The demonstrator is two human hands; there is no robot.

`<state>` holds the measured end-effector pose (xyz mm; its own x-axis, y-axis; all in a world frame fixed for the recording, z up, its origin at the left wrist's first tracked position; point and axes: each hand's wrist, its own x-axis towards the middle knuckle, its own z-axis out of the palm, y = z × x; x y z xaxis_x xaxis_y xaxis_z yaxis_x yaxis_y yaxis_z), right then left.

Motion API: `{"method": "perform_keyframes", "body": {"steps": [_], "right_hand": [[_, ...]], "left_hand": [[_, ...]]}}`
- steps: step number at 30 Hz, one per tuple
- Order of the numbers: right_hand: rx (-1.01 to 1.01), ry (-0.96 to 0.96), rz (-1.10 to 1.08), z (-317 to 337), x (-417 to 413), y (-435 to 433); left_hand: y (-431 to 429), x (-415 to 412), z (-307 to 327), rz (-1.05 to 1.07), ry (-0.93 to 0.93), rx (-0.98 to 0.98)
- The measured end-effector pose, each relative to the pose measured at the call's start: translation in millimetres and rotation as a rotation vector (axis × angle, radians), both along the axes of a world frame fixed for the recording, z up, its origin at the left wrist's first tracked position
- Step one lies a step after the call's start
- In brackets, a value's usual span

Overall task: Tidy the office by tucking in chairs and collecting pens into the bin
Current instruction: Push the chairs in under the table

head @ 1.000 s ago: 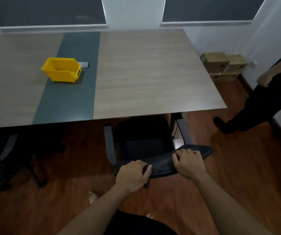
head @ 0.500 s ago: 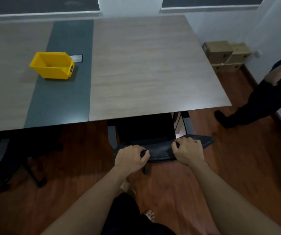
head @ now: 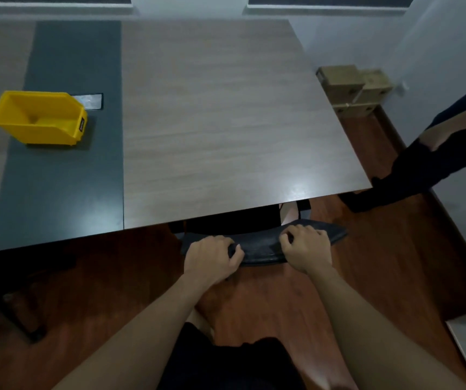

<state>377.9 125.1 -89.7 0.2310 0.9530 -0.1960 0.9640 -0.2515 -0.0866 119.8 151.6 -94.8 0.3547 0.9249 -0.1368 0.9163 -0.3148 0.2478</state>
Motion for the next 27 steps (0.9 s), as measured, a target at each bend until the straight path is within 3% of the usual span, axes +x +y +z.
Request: {"method": "perform_keyframes", "body": {"steps": [12, 19, 27], "right_hand": [[-0.024, 0.022, 0.056, 6.8, 25.8, 38.6], [-0.172, 0.112, 0.134, 25.8, 26.4, 39.7], [-0.156, 0.381, 0.392, 39.8, 0.4, 48.6]], "left_hand": [[23.2, 25.2, 2.4, 0.055, 0.023, -0.020], [20.4, 16.6, 19.1, 0.037, -0.085, -0.168], [-44.5, -36.6, 46.1, 0.390, -0.202, -0.060]]}}
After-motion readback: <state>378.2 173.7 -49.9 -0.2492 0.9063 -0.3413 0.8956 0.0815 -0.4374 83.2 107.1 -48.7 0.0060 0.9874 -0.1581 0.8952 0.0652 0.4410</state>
